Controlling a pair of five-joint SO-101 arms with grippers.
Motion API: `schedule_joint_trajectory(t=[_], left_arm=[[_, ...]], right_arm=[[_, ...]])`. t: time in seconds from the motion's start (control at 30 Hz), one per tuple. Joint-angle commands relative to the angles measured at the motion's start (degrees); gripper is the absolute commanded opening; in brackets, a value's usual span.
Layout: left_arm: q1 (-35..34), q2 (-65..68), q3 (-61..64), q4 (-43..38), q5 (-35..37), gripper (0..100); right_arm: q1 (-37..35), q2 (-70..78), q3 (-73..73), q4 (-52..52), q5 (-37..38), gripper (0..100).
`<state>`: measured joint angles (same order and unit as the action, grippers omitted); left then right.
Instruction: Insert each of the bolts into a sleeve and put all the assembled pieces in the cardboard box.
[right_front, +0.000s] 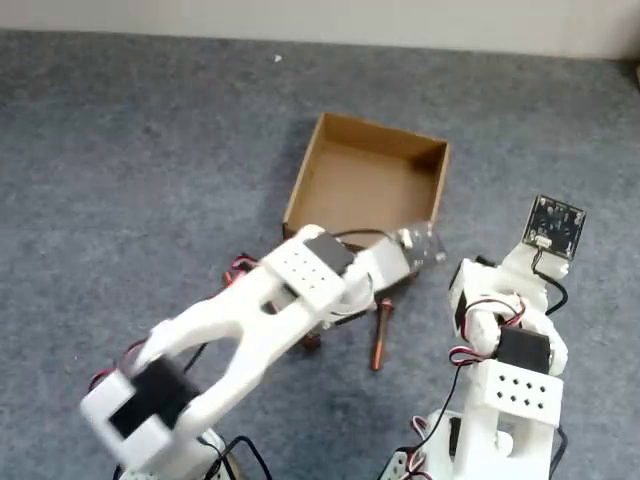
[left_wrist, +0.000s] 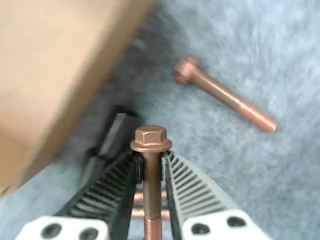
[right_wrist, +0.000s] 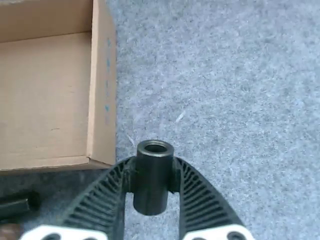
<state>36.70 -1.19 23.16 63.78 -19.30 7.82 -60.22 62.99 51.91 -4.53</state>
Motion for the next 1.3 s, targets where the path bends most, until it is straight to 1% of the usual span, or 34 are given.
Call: schedule_joint_trajectory(t=[0.0, 0.13, 0.23, 0.27, 0.37, 0.47, 0.57, 0.67, 0.73, 0.87, 0.93, 1.13, 1.23, 1.27], left_arm=[[-6.1, -16.5, -0.2, 2.0, 6.2, 0], [-13.4, -27.6, 1.2, 1.7, 13.0, 0], [-17.4, -35.2, 1.5, 2.0, 15.6, 0], [-18.2, -37.7, 1.6, 2.0, 16.4, 0], [-20.1, -44.4, 1.6, 2.0, 21.9, 0], [-21.8, -50.1, 1.6, 2.0, 27.1, 0], [-22.7, -53.8, 1.6, 1.9, 29.1, 0], [-23.4, -56.2, 1.6, 1.7, 29.6, 0], [-24.2, -57.5, 1.6, 1.7, 32.9, 0], [-27.6, -60.1, 1.7, 1.8, 43.2, 0], [-28.9, -61.4, 1.7, 1.9, 46.2, 0], [-28.9, -66.9, 6.0, 1.0, 47.0, 0], [-28.9, -70.7, 10.5, -3.1, 47.4, 0], [-28.9, -72.0, 12.1, -4.6, 48.5, 0]], right_arm=[[0.3, -1.5, -2.2, 2.0, -0.3, 0.5], [-4.1, -1.5, -7.3, 6.1, -0.2, 0.5], [-10.2, -1.5, -10.2, 9.1, 0.2, 0.5], [-12.4, -1.5, -11.2, 9.9, 1.4, 0.5], [-20.1, -1.5, -13.6, 12.3, 4.3, 0.5], [-26.9, -1.5, -14.5, 13.0, 4.2, 0.5], [-33.7, -1.5, -14.8, 12.8, 4.1, 0.5], [-39.9, -1.5, -14.8, 12.7, 4.1, 0.5], [-43.0, -1.5, -14.8, 12.0, 4.2, 0.5], [-46.1, -1.6, -14.7, 10.9, 4.1, 0.5], [-47.1, -2.9, -14.6, 10.3, 4.1, 0.5], [-48.7, -16.0, -12.4, 6.2, 4.1, 0.5], [-48.8, -20.2, -8.4, 2.3, 4.4, 0.5], [-48.8, -20.9, -6.5, 0.7, 4.5, 0.5]])
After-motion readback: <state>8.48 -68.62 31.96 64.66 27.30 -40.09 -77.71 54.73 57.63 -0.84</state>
